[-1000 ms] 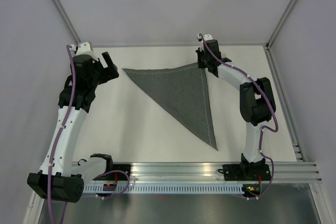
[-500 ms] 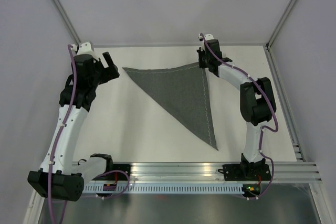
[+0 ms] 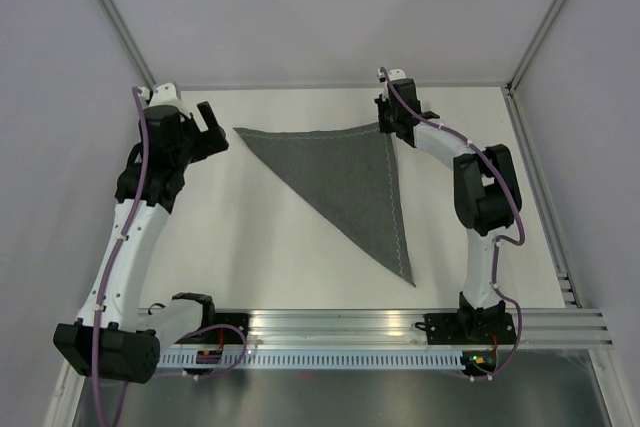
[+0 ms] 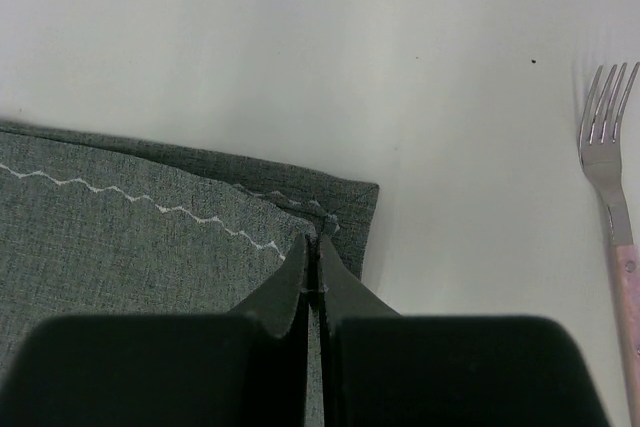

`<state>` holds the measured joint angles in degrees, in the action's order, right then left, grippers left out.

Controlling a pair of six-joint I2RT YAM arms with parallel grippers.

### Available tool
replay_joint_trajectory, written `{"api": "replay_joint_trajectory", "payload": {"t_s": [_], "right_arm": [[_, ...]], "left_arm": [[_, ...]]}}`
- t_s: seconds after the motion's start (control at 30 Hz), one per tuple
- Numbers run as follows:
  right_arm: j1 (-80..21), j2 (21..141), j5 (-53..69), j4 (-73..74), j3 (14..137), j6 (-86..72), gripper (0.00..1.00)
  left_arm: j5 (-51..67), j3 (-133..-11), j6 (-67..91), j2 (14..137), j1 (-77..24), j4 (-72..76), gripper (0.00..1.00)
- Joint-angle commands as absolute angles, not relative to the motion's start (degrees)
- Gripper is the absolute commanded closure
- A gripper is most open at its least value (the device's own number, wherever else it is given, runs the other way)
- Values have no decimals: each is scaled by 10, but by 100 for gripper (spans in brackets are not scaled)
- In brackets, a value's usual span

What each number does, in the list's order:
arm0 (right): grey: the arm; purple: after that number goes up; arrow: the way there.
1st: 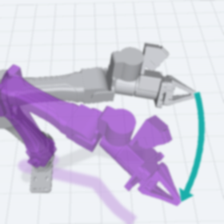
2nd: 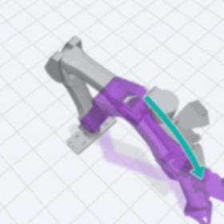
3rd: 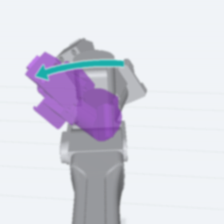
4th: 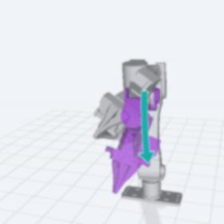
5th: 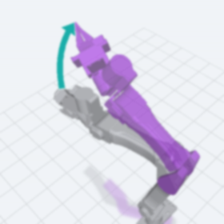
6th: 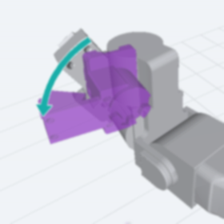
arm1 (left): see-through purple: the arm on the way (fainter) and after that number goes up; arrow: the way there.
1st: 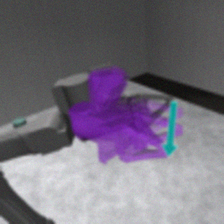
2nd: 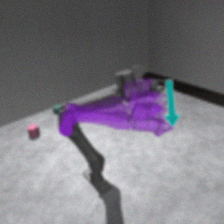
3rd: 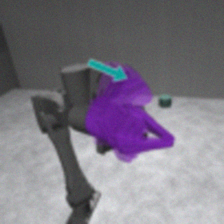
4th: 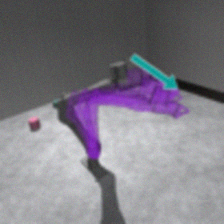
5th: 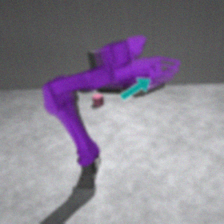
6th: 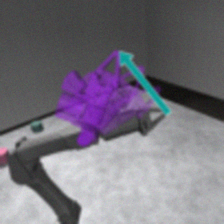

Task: Fold the napkin, place the utensils inside, and roll it up
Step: Fold the napkin at the center of the board.

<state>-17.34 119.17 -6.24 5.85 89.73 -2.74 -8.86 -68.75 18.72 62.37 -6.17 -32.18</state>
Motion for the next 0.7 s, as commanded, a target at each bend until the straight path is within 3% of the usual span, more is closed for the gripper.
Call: {"api": "replay_joint_trajectory", "payload": {"t_s": [0.0,0.1,0.2,0.33,0.37,0.47,0.57,0.67], "right_arm": [[-170,1206,-79,51,924,-21,99],[-168,1219,-85,58,937,-20,99],[-168,1232,-96,65,947,-21,92],[-167,1245,-106,70,955,-23,68],[-166,1248,-110,71,959,-20,56],[-164,1252,-115,80,971,-14,43],[-150,1251,-98,105,995,-6,41],[-106,1252,-40,146,1020,19,46]], "left_arm": [[-86,-680,202,628,-60,-294,3],[-84,-672,207,630,-60,-288,3],[-81,-664,214,633,-60,-284,3],[-69,-652,233,635,-60,-270,3],[-69,-650,234,634,-60,-269,3],[-67,-642,236,630,-60,-264,3],[-62,-631,243,615,-60,-258,3],[-44,-609,252,596,-60,-248,3]]}}
